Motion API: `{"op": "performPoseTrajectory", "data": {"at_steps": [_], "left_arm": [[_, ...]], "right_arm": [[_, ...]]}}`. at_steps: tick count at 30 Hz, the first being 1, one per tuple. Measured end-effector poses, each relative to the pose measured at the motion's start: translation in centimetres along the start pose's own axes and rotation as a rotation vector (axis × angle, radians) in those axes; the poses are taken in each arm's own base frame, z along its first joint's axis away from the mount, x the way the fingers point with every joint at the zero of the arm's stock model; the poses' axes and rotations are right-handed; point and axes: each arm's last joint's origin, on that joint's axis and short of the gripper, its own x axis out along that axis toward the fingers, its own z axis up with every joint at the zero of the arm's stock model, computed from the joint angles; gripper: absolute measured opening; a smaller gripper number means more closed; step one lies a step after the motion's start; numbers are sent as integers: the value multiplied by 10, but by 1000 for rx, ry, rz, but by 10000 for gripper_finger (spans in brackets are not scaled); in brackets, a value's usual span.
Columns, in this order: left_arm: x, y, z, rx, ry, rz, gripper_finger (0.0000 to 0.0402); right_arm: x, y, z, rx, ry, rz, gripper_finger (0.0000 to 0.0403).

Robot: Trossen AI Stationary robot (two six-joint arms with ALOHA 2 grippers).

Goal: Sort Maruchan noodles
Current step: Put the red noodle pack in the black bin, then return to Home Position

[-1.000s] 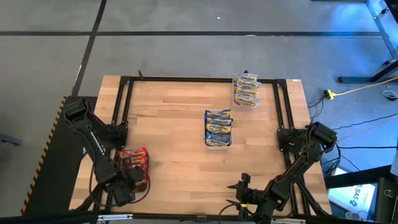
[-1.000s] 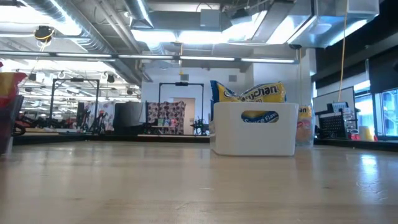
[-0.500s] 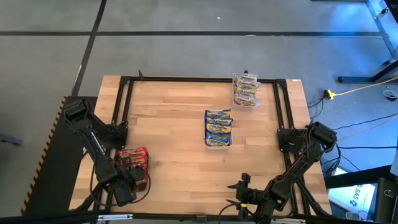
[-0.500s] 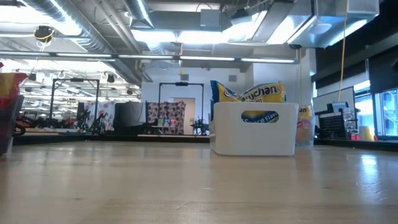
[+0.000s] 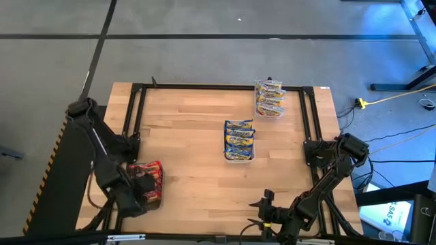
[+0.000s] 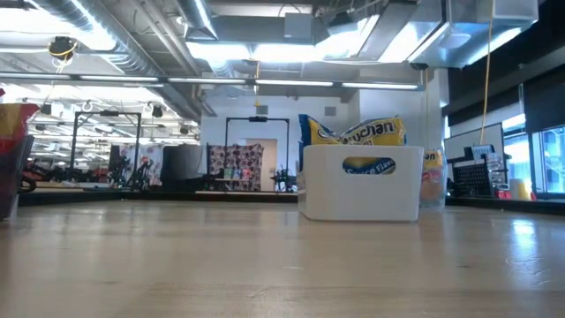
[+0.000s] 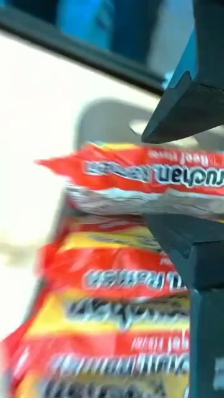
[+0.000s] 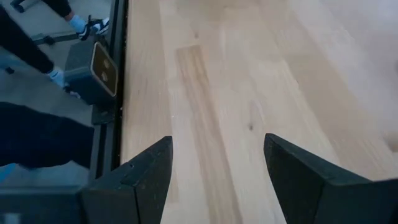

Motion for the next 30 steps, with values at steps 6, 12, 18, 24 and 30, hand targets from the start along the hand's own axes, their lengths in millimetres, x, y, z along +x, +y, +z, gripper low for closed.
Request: {"op": "performPoseTrajectory", "data": {"at_steps": [6, 12, 18, 24, 30], "left_arm": [[-34, 11, 9, -153, -240, -150, 186], [-41, 9, 17, -164, -393, -203, 186], [-40, 15, 35, -117, -450, -147, 177], [-47, 28, 55, -46, -511, -96, 161], [-57, 46, 72, 13, -623, -13, 134]], "right_arm": [[1, -1, 4, 5, 31, 27, 232], [-11, -4, 21, -33, -8, 49, 232], [-27, -14, 48, -95, -37, 77, 232], [-30, -39, 74, -149, 5, 53, 232], [-28, -71, 91, -235, 105, -14, 232]]}}
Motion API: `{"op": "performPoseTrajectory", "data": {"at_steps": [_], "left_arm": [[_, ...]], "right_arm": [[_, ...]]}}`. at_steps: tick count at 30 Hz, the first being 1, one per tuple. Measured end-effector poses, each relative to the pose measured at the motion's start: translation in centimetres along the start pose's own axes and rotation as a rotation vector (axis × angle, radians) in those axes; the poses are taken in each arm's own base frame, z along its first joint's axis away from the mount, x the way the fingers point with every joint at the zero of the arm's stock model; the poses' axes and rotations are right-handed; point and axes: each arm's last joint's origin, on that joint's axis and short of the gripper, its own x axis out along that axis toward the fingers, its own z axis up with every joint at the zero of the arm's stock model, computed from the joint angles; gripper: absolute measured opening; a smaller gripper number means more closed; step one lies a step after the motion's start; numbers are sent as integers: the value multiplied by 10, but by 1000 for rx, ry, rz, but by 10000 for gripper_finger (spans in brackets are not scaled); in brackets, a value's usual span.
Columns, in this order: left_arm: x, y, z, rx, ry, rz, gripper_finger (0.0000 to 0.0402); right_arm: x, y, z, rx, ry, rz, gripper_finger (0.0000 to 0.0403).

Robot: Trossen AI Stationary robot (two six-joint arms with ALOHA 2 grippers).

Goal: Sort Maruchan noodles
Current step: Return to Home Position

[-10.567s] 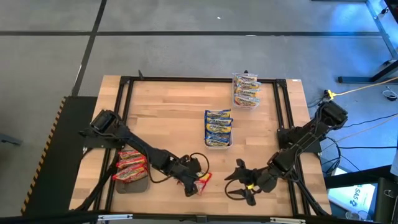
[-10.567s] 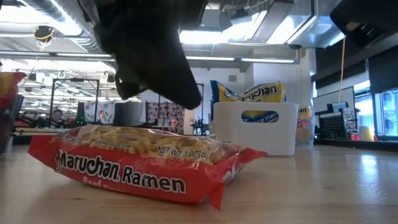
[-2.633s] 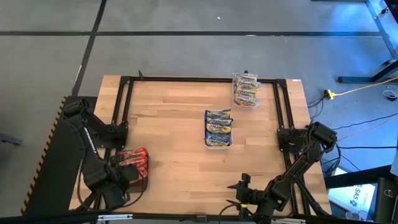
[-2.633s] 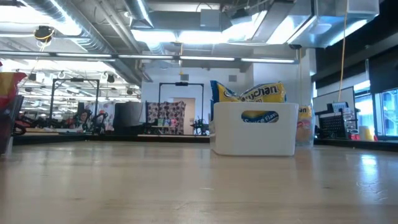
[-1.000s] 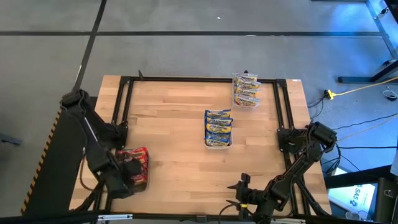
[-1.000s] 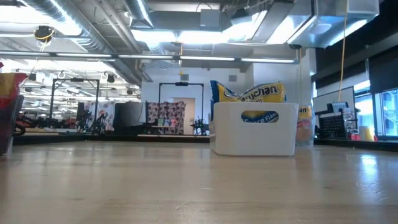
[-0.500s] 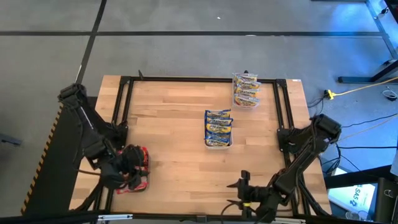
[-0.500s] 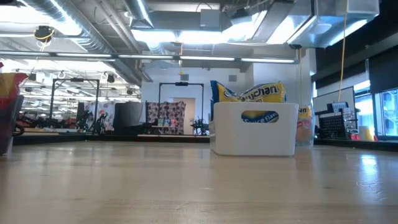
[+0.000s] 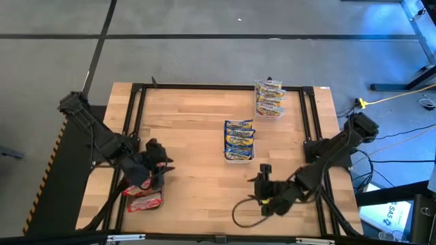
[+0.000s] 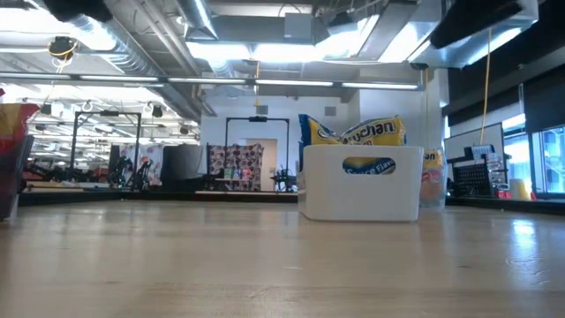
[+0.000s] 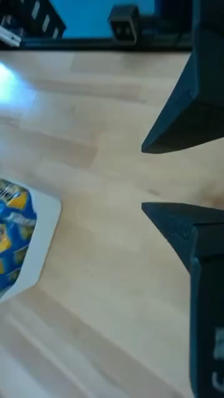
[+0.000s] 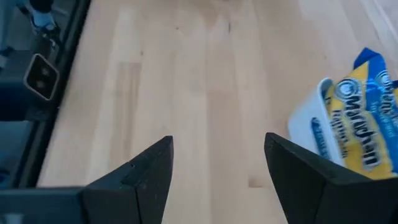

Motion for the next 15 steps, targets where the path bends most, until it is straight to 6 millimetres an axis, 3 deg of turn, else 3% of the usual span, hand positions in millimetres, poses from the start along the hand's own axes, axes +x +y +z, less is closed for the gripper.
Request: {"op": "performPoseTrajectory", "data": {"at_steps": [4, 9, 15], "left_arm": [[12, 8, 1, 43, -29, 0, 109], [34, 17, -2, 95, -85, -97, 75], [59, 36, -2, 180, -207, -259, 29]], "right_arm": [[4, -21, 8, -16, 46, 21, 232], [13, -52, 2, -32, 87, 32, 217], [10, -86, -5, -12, 14, 139, 122]]}}
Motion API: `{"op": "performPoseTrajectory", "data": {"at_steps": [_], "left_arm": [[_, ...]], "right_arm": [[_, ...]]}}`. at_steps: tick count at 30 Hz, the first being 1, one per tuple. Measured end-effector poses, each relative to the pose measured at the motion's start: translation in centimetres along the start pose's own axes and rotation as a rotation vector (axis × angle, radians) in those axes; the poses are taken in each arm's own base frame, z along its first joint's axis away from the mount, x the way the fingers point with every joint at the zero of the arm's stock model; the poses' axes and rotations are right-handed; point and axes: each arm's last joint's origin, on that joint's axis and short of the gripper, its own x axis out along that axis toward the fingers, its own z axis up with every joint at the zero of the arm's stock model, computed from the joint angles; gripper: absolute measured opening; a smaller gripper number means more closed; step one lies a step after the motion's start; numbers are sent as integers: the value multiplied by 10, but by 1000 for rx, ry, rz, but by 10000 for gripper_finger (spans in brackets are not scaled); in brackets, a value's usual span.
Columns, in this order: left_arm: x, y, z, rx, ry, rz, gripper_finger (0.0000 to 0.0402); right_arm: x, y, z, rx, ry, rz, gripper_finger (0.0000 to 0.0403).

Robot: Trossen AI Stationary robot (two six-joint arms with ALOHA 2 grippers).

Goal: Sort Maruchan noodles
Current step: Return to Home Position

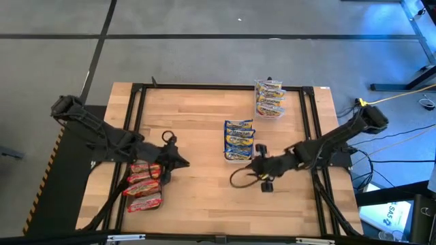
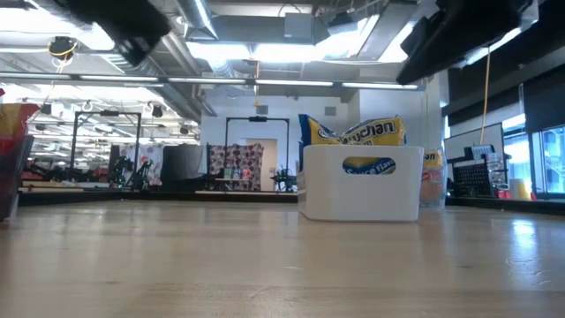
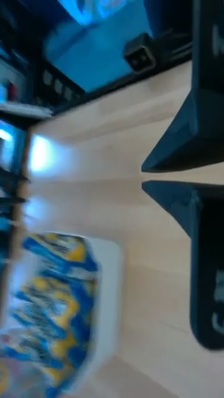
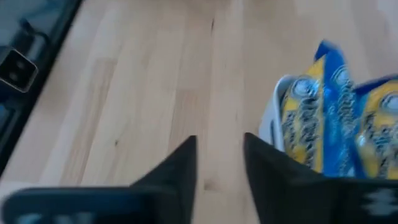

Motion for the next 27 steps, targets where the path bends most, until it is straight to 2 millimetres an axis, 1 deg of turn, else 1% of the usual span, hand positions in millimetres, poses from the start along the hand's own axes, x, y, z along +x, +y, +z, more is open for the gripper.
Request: {"op": "performPoseTrajectory", "data": {"at_steps": [3, 6, 7, 8, 11, 16, 18, 22, 25, 27], "left_arm": [[5, 14, -5, 45, -99, -45, 6], [6, 26, -12, 84, -226, -45, 5], [6, 30, -14, 92, -268, -36, 6], [5, 34, -18, 99, -304, -27, 6], [3, 46, -28, 104, -378, 7, 2], [-7, 63, -38, 76, -430, 61, 4], [-11, 67, -39, 67, -451, 75, 2], [-21, 71, -35, 51, -510, 87, 3], [-26, 72, -34, 56, -529, 92, 5], [-30, 73, -35, 74, -528, 98, 5]], "right_arm": [[-11, -12, -7, -14, -100, 10, 64], [-22, -24, -17, 7, -233, 16, 15], [-25, -28, -21, 20, -276, 16, 8], [-28, -31, -26, 29, -313, 27, 6], [-40, -41, -41, 60, -427, 70, 20], [-59, -56, -66, 129, -562, 105, 29], [-66, -60, -75, 156, -601, 106, 26], [-75, -64, -87, 172, -668, 111, 19], [-86, -66, -92, 179, -740, 126, 14], [-89, -67, -98, 180, -762, 129, 13]]}}
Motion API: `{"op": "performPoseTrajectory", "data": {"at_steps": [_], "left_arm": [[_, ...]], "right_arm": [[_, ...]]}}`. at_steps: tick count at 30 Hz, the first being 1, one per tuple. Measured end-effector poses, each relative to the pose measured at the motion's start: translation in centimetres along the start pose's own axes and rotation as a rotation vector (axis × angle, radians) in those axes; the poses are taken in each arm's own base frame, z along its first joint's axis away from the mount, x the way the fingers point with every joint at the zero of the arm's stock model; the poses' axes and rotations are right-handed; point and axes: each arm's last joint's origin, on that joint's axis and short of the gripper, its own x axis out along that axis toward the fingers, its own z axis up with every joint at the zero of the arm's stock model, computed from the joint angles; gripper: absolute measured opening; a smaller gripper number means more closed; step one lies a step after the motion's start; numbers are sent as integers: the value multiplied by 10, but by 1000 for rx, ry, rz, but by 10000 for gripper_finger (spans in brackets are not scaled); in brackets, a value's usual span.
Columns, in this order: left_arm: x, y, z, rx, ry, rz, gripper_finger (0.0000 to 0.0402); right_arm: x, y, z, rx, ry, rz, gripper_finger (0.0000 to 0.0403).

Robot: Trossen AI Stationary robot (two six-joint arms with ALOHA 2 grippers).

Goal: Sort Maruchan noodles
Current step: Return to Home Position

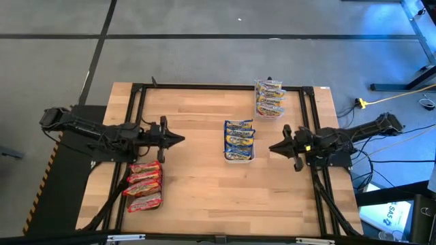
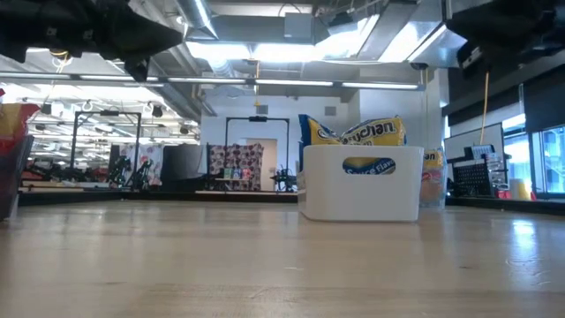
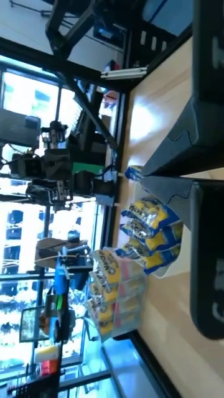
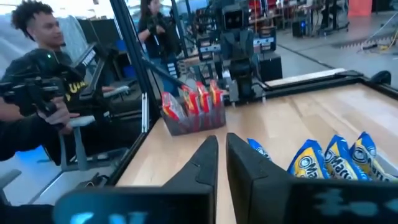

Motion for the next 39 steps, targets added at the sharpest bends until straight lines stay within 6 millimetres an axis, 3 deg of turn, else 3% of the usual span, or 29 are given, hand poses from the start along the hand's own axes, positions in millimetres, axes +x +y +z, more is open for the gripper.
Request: {"op": "performPoseTrajectory", "data": {"at_steps": [11, 29, 36, 39], "left_arm": [[-11, 3, 3, 22, 9, 24, 5], [-22, 18, 3, 4, 42, -18, 1], [-26, 30, -27, -30, 19, 34, 1], [-32, 33, -30, -54, -17, 47, 1]], "right_arm": [[-24, -7, -15, 15, -132, 30, 12], [-24, -11, -39, -6, -89, 79, 12], [-24, -18, -41, -27, -77, 66, 12], [-23, -21, -40, -11, -75, 68, 12]]}}
